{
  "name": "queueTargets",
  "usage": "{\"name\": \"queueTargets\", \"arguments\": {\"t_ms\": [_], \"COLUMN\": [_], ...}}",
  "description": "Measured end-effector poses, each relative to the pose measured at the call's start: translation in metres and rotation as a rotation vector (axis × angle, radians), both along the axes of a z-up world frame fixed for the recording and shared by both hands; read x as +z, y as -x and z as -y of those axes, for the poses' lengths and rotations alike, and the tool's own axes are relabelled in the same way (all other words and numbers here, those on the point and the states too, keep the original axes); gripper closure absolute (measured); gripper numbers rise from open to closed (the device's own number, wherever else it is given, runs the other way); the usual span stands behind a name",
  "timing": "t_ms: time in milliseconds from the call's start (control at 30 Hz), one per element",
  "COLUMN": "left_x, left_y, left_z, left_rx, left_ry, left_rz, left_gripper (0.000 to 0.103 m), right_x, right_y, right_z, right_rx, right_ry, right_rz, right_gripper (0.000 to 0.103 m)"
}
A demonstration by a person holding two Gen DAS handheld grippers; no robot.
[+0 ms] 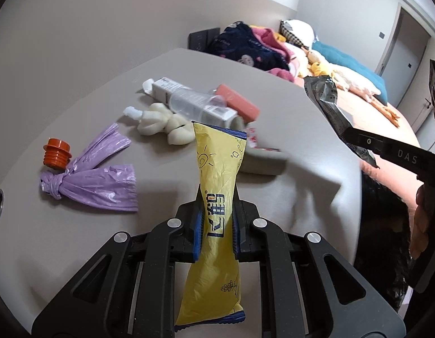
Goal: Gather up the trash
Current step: 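Grasp the silver-green wrapper with the right tool while the left tool grasps the yellow wrapper, then carry both wrappers over the bin and open both tools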
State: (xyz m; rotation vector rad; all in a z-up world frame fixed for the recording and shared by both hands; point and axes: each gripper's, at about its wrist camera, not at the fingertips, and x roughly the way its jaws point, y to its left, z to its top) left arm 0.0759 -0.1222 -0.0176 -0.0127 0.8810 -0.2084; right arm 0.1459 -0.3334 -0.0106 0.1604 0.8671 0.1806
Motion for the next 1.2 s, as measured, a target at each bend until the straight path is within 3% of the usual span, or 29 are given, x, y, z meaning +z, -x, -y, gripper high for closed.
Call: {"name": "queueTargets", "arguments": {"t_ms": [633, 1200], "left_x": [0.027, 0.030], "left_y": [0.052, 0.085], "left_z": [0.075, 0.145], "left_rx": [-0.158, -0.335], "left_ry": [0.025, 0.063], "left_rz": [0.049, 0.032], "left_gripper": [0.088, 0.088], "right_x": [0.030, 0.040], "right_y": [0.093, 0.151], "right_z": [0.059, 0.117], "right_rx": [-0.112, -0.235], "right_ry": [-0.030, -0.053], "right_rz": [0.060, 0.083], "right_gripper": [0.088, 0.088]}}
